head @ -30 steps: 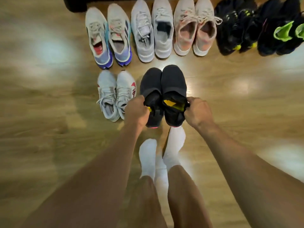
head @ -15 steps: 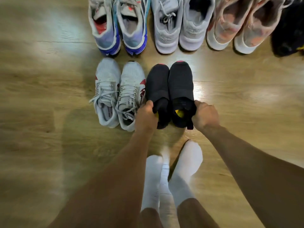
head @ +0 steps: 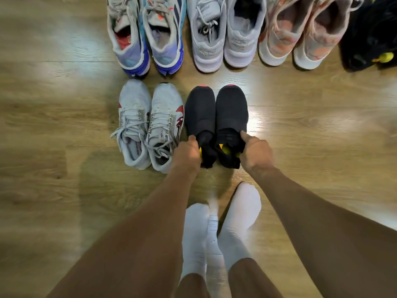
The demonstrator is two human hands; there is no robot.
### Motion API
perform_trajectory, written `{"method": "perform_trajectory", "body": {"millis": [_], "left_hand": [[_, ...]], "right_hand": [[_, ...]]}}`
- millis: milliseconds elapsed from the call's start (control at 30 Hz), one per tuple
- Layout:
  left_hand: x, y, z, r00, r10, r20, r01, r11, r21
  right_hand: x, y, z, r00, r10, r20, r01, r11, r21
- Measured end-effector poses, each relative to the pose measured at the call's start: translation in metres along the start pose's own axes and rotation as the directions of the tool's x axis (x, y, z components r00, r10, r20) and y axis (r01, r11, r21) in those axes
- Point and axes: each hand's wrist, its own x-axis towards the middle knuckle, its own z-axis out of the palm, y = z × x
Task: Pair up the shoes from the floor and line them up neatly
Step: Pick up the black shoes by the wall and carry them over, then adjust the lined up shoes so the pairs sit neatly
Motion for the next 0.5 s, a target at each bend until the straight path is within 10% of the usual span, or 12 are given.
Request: {"method": "perform_trajectory", "body": {"millis": [267, 500], "left_hand": [[-0.042, 0.003, -0.037, 0.991, 0.109, 0.078, -0.116, 0.989, 0.091], [-0.116, 0.035, -0.172, 0.926, 0.299, -0.231, -0.257, 0.946, 0.196]], "right_hand": [[-0.041, -0.018, -0.032, 0.989, -0.008, 0.147, 0.006, 1.0, 0.008], [-0.116, -0.095, -0.158, 0.977, -0.205, -0.06, 0.204, 0.979, -0.01]]}}
